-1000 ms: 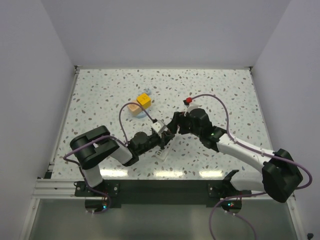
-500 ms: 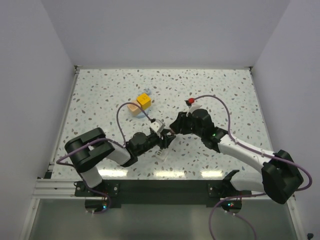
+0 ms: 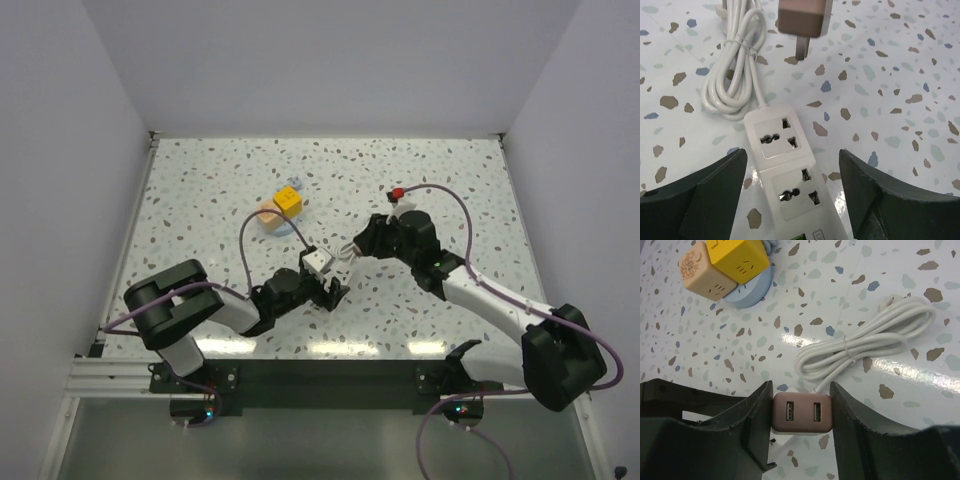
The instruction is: Insert the plug
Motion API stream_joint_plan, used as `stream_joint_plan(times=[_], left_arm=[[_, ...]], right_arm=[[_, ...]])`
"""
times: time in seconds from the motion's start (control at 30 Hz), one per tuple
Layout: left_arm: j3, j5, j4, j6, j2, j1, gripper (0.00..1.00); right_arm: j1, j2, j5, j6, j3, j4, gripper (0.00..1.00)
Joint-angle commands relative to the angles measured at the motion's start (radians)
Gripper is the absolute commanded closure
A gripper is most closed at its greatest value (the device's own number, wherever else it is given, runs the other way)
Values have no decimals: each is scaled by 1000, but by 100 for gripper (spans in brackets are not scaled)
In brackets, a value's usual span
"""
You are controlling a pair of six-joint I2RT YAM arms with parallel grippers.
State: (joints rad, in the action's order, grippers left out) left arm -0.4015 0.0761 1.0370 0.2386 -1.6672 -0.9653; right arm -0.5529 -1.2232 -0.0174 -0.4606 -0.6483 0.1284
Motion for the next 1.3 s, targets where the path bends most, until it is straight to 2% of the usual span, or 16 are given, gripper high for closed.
stream_joint_plan(times=[0.0, 0.2, 0.3, 0.4, 0.53, 0.6, 0.63, 0.73, 0.83, 0.9, 0.93, 1.0, 1.1, 1.13, 1.2, 1.27], left_arm=[[-33, 62, -74, -35, -5, -21, 20], [-85, 125, -147, -56, -54, -42, 18], [-105, 96, -147, -77, -81, -47, 18], [-135, 28, -153, -111, -123, -49, 25], [-175, -62, -170, -194, -184, -49, 59], [-186, -116, -180, -234, -201, -49, 71], [-188, -148, -181, -275, -206, -49, 91], [-188, -179, -181, -344, -215, -49, 99], [-200, -174, -190, -404, -236, -47, 100], [-209, -157, -186, -427, -249, -41, 96], [-212, -153, -183, -429, -250, -36, 84], [-200, -139, -160, -418, -235, -24, 74], [-175, -118, -112, -394, -197, -23, 38], [-172, -111, -112, -392, -186, -23, 17], [-157, -93, -103, -387, -152, -23, 6], [-129, -84, -92, -378, -128, -23, 4]], right_arm=[[16, 47, 14, 36, -25, 42, 100], [25, 76, 8, 40, -8, 42, 100], [25, 86, 8, 40, -1, 39, 100], [27, 91, 14, 51, 15, 46, 100], [25, 100, 26, 79, 48, 74, 100], [27, 113, 19, 105, 73, 102, 100], [27, 117, 19, 114, 84, 112, 100], [25, 140, 23, 154, 122, 146, 100], [24, 168, 19, 183, 168, 183, 100], [25, 180, 19, 191, 200, 207, 100], [24, 182, 19, 191, 211, 214, 100], [18, 183, -1, 189, 233, 227, 100], [-27, 182, 36, 192, 249, 228, 100], [-68, 188, 89, 198, 253, 228, 100], [-122, 197, 143, 201, 254, 214, 100], [-140, 212, 194, 192, 246, 192, 100]])
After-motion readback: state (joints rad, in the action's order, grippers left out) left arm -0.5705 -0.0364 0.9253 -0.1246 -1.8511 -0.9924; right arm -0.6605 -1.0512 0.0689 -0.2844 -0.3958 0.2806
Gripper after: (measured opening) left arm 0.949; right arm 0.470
